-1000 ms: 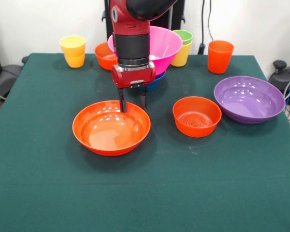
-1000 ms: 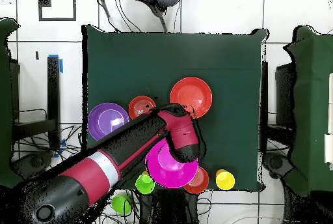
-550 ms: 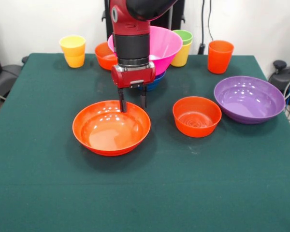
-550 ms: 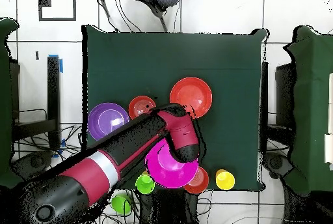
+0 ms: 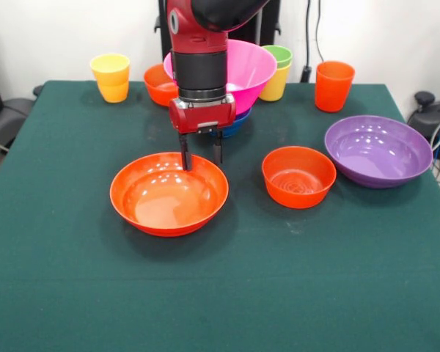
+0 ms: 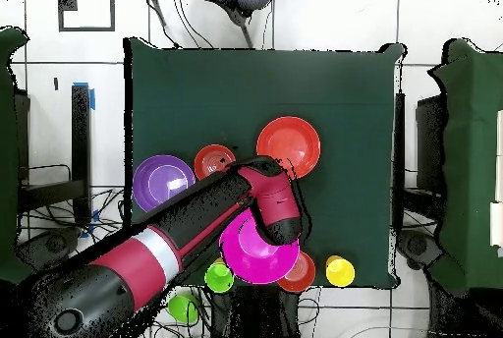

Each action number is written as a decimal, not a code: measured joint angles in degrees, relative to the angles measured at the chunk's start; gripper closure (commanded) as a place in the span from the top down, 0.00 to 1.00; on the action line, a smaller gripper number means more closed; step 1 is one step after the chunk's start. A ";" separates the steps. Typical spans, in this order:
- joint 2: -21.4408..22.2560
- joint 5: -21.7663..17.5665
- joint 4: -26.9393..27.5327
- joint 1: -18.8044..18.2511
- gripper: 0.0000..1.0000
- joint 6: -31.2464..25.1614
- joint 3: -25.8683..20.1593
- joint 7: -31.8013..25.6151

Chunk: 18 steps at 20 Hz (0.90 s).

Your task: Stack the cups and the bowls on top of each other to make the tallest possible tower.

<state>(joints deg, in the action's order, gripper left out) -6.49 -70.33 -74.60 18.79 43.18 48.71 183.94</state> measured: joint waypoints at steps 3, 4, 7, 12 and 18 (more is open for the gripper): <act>0.00 0.00 0.00 0.00 1.00 0.00 0.00 0.00; 0.00 0.00 0.00 0.00 1.00 0.00 0.00 0.00; 0.00 0.00 0.00 0.00 1.00 0.00 0.00 0.00; 0.01 0.02 -0.02 0.00 0.00 -0.01 0.01 -0.01; 0.48 -0.06 0.01 0.09 0.00 -0.13 0.41 -0.01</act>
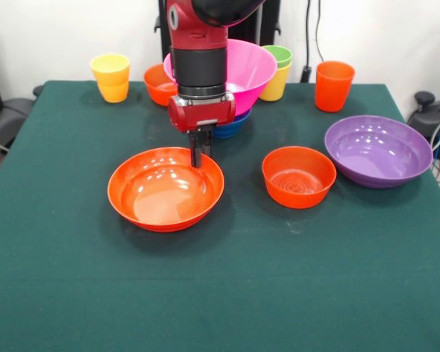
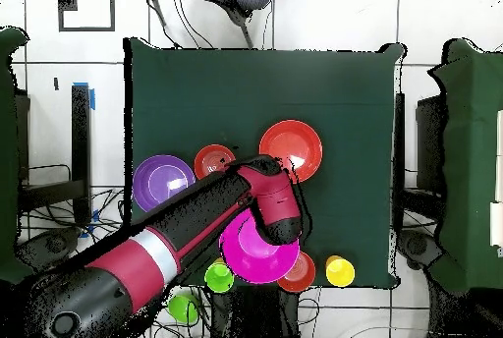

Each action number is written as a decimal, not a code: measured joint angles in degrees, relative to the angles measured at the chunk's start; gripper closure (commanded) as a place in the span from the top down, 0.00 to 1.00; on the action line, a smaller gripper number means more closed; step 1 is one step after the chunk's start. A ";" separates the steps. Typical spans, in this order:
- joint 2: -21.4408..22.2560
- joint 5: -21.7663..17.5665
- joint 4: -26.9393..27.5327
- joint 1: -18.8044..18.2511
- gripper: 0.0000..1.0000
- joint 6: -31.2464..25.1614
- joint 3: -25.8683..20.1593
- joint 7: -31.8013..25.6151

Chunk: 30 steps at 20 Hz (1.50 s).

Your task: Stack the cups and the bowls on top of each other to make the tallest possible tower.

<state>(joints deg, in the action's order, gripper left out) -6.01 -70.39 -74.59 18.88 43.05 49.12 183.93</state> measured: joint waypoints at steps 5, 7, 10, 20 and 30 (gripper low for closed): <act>-0.08 -0.04 -0.01 0.03 0.00 0.00 0.00 0.00; -0.08 -0.20 -0.02 0.03 0.00 0.01 0.01 0.00; -0.08 -0.18 -0.02 0.05 0.00 0.01 0.01 -0.01; 0.93 -0.21 -0.67 0.37 0.00 0.01 0.00 -0.58; 6.52 -3.77 -4.20 3.60 0.00 0.07 0.92 -0.57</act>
<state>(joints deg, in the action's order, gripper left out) 0.51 -74.16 -78.80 22.47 43.12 50.05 183.36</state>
